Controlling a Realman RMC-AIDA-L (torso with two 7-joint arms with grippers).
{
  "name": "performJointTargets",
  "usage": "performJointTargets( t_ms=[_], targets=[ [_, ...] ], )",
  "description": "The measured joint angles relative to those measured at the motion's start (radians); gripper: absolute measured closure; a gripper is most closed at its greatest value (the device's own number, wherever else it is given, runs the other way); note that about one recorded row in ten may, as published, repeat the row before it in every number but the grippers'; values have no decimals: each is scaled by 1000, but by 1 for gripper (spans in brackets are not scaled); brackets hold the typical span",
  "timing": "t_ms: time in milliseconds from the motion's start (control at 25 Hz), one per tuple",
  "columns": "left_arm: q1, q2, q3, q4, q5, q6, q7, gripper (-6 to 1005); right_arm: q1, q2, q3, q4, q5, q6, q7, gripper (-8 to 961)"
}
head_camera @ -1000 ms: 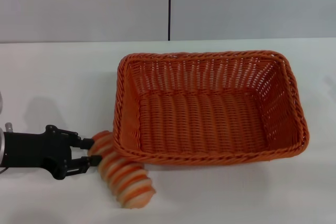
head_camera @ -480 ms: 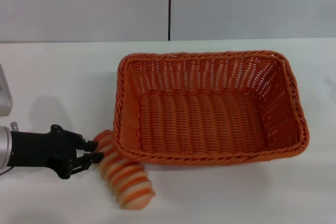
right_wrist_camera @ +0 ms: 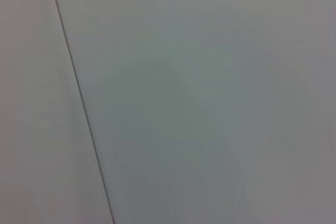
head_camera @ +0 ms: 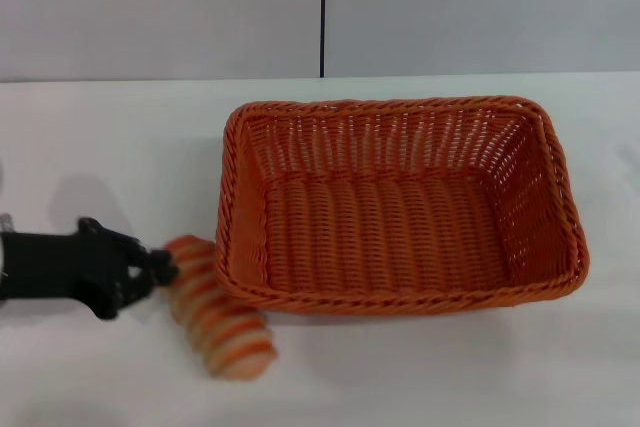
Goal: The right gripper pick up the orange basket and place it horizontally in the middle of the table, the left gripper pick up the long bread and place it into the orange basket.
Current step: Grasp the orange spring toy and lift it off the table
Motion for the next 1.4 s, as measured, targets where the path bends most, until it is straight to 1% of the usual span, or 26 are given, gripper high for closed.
performJointTargets(
  t_ms=[80,120,240,280,320,440,480,680,800,920,1200,1280,1400],
  targets=[
    [14,3,-36,65,3,12,-14,819,2,-1,0,0,1,0,0,542],
    [14,3,-36,65,3,12,-14,837,2,-1,0,0,1,0,0,542],
    [22,4,-72,139,25,35,-31,893,3,-2,2,-1,2,-1,0,542],
    [24,4,-93,184,47,47,-45,911,4,-2,8,-1,2,-2,0,542],
    [24,4,-93,184,47,47,-45,929,4,-2,8,-1,2,-2,0,542],
    [22,4,-124,238,60,65,-59,984,10,-2,12,-1,1,-2,0,542],
    [11,5,-134,252,63,85,-64,1002,15,-1,12,-1,0,-3,0,542],
    [-10,4,-116,237,90,108,-63,974,22,-1,13,-1,-1,-6,-1,542],
    [-9,0,-85,227,104,94,-58,958,26,-1,20,-1,-3,-6,-2,542],
    [-4,0,-72,226,105,79,-59,941,27,-1,27,-1,-4,-6,-2,542],
    [-4,0,-66,217,115,75,-63,742,28,-1,28,6,-6,-6,-10,542],
    [-5,-1,-27,192,150,75,-89,679,29,-2,28,9,-6,-6,-10,542],
    [-8,0,-23,180,163,82,-93,574,30,-3,29,10,-6,-6,-10,542]
  ],
)
